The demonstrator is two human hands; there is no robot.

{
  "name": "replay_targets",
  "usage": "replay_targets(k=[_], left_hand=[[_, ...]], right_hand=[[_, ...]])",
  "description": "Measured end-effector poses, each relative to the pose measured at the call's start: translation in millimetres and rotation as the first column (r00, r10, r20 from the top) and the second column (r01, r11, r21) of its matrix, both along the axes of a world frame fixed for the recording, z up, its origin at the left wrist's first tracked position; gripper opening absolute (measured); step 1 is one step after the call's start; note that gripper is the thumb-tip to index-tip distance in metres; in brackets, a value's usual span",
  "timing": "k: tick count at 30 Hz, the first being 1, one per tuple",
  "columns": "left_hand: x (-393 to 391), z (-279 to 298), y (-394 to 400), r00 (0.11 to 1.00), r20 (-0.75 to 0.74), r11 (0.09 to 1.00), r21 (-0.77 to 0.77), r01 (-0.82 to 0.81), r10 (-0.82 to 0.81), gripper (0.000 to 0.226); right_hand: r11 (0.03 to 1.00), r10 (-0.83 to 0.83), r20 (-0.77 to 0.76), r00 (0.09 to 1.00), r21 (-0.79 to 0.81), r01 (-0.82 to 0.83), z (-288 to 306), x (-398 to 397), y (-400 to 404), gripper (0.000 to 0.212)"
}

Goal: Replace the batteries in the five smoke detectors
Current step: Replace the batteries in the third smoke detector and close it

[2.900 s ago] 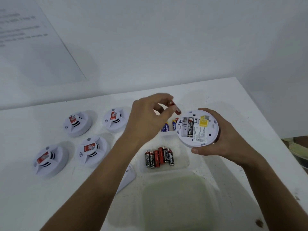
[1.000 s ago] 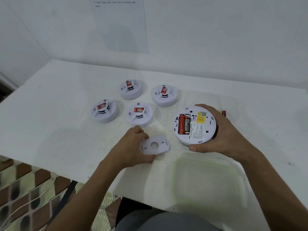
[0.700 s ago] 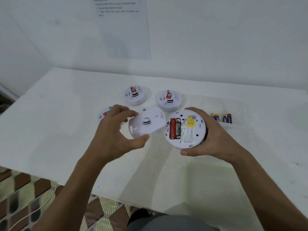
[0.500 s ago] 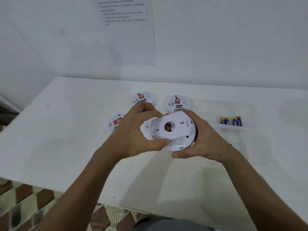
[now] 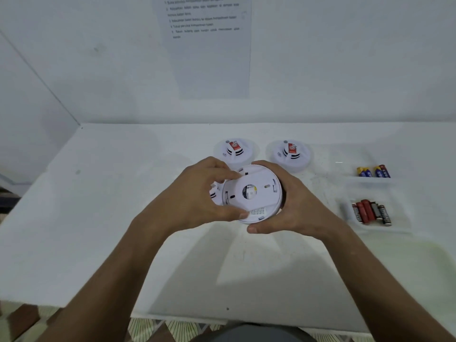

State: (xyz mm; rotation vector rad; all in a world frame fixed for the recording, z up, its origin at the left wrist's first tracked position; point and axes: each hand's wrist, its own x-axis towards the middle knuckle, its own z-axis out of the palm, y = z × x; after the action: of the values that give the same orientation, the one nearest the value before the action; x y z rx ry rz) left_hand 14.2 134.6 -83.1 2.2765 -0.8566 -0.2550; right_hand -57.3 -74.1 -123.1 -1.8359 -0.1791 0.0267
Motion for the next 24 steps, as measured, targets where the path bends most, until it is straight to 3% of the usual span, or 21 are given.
replay_targets(k=[3,11,17,20,24], left_hand=[[7.5,1.3,15.5,0.999,-0.030,0.999,-0.025,0.036,-0.036,0.059],[25.4,-5.5,46.7,0.934,-0.347,0.987,-0.159,0.036,-0.090,0.062],[37.2,-13.9,57.1,0.960,-0.257,0.978,-0.202,0.058,-0.110,0.070],[42.3,-17.5,59.4,0.952,-0.282,0.961,-0.272,0.040,-0.120,0.066],[48.7,-17.1,59.7,0.936,-0.326,0.911,-0.412,-0.011,-0.136,0.070]], right_hand=[[1.000,-0.016,-0.003,1.000,0.006,0.016,-0.2,3.8,15.2,0.095],[0.998,-0.062,-0.025,0.998,0.017,0.063,-1.3,12.5,39.2,0.096],[0.999,-0.042,-0.029,0.999,0.010,0.042,-1.8,21.7,52.9,0.095],[0.999,-0.052,-0.038,0.998,0.008,0.052,-1.7,25.8,53.9,0.097],[0.971,-0.118,-0.012,0.993,-0.209,0.113,-2.6,32.3,51.6,0.104]])
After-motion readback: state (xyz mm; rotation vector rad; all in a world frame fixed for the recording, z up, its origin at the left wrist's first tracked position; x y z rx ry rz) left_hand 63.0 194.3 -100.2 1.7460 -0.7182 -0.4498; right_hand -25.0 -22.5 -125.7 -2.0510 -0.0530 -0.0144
